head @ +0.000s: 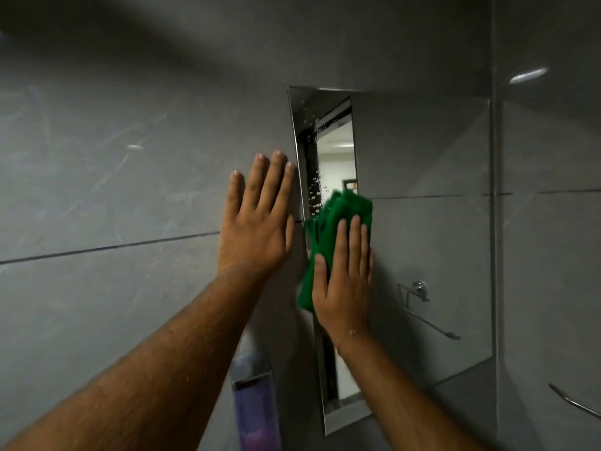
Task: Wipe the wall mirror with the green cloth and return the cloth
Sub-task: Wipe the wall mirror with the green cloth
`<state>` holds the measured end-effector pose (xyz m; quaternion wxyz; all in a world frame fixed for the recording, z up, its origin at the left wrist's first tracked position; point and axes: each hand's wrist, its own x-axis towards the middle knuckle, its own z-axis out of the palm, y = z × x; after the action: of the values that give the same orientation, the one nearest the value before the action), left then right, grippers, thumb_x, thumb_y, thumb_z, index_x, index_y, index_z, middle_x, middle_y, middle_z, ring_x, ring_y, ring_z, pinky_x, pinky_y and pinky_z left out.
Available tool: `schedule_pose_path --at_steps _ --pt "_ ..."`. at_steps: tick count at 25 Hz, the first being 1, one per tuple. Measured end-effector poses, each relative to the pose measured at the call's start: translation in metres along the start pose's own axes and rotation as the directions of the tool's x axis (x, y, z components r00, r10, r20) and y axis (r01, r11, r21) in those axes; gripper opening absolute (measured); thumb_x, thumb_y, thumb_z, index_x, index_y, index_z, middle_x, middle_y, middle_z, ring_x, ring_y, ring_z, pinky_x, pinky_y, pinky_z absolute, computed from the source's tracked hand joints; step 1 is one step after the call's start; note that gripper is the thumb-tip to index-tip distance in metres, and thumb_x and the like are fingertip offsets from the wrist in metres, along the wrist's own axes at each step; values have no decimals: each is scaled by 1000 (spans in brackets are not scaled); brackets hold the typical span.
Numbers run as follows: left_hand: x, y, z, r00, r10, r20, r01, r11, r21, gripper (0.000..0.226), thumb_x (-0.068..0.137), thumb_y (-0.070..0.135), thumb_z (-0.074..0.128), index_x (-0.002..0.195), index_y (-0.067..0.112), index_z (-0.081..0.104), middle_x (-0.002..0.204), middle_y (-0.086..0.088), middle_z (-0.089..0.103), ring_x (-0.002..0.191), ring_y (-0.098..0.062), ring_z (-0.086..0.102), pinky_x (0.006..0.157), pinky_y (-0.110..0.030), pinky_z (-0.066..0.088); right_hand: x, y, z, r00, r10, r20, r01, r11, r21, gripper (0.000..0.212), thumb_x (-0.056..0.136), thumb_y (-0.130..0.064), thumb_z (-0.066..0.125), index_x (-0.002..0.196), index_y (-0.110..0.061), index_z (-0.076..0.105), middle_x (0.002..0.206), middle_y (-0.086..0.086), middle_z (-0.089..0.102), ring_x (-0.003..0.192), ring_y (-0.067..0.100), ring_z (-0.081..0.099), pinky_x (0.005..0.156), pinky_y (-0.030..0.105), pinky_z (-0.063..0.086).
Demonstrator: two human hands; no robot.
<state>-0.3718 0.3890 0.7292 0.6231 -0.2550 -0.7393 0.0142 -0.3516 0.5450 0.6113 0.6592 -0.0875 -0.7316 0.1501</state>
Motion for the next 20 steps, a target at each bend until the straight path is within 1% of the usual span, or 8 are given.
schedule_pose_path --at_steps 4,6,8,10,12,14,17,20 --pt "0 1 3 1000 10 0 -10 1000 15 76 114 47 19 178 13 0 186 -13 -9 173 -33 -8 138 -59 5 141 -52 -10 993 -56 -106 57 998 8 66 114 -50 27 172 -19 20 181 5 16 169 24 13 135 51 21" --pt "2 -1 3 1000 16 -7 -16 1000 17 77 113 46 21 178 11 1 187 -13 -7 173 -33 -6 138 -60 7 200 -76 -16 988 -64 -138 63 998 -10 67 113 -49 29 171 -16 24 180 8 21 168 27 17 135 51 22" --pt "2 -2 4 1000 18 -16 -18 1000 10 77 113 46 22 178 10 3 187 -13 -3 173 -34 -3 138 -60 9 234 -93 -21 988 -82 -129 78 996 -35 67 113 -49 29 170 -14 27 179 10 23 168 28 18 136 50 20" --pt "2 -3 4 999 22 -26 -22 1000 8 76 114 47 22 178 10 4 187 -14 -1 173 -34 -1 138 -60 9 244 -95 -24 988 -116 -107 110 992 -58 68 113 -50 29 170 -14 27 179 10 23 168 29 18 137 49 16" --pt "1 -3 5 999 23 -31 -23 1000 4 76 114 47 23 178 11 5 187 -13 0 173 -34 -1 138 -60 9 241 -83 -26 981 -172 -92 165 983 -83 67 113 -49 29 171 -14 26 179 10 22 168 29 17 137 46 13" --pt "2 -3 3 999 18 -36 -18 1000 -2 76 113 46 25 178 11 6 187 -13 1 173 -33 0 138 -60 9 237 -61 -29 977 -191 -94 183 979 -87 67 113 -49 29 171 -15 26 180 10 21 168 29 17 136 47 13" --pt "1 -2 2 1000 6 -30 -7 1000 -17 78 112 46 26 178 12 6 187 -12 1 173 -33 0 138 -60 9 240 -17 -36 987 -120 -103 114 991 -64 67 113 -49 29 171 -16 25 180 9 20 168 29 16 136 48 15" --pt "0 -2 2 1000 9 -25 -9 1000 -6 79 111 49 23 179 13 4 187 -12 -1 173 -33 -1 138 -60 9 258 38 -46 994 -17 -108 9 998 -65 65 114 -48 28 171 -17 24 180 7 19 168 27 16 137 46 18"
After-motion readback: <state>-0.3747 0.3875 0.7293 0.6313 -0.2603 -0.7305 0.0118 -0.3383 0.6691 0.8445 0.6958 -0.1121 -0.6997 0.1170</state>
